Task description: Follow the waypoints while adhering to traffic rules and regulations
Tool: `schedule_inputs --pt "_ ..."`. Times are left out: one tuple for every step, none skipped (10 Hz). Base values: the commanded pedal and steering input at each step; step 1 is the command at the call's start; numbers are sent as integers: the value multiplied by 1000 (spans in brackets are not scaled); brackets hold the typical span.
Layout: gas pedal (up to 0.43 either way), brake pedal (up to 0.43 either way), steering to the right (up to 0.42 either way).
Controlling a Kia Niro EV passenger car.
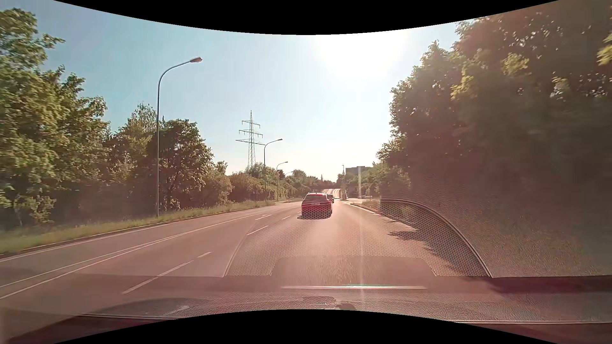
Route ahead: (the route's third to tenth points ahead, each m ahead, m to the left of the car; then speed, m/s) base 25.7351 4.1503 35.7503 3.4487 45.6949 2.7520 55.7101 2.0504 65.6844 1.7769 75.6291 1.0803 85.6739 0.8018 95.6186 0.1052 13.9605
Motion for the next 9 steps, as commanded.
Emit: schedule_inputs --pt "110 6 1" --pt "110 6 2" --pt "110 6 3" --pt "110 6 3" --pt "110 6 3" --pt "110 6 4" --pt "110 6 4" --pt "110 6 4" --pt "110 6 4"
